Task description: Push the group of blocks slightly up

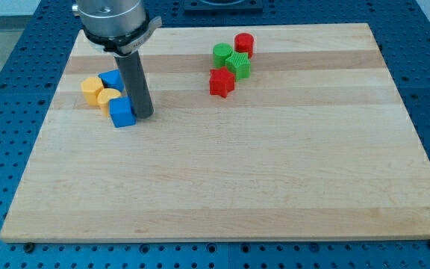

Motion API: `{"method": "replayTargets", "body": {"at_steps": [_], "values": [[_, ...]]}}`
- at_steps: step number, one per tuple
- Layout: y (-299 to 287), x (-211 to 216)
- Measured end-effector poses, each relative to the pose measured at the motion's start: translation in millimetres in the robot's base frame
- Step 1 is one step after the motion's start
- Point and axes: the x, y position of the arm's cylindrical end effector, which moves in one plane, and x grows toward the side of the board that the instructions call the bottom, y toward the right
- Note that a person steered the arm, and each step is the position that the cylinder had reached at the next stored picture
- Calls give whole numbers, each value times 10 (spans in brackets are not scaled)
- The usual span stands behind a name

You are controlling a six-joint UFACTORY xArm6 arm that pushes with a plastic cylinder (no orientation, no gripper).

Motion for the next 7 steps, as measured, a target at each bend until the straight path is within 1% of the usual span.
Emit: {"method": "replayTargets", "body": {"at_steps": [2,3,5,7], "values": [[-280,-194],[-241,-237],[908,-208],[1354,-244]]}}
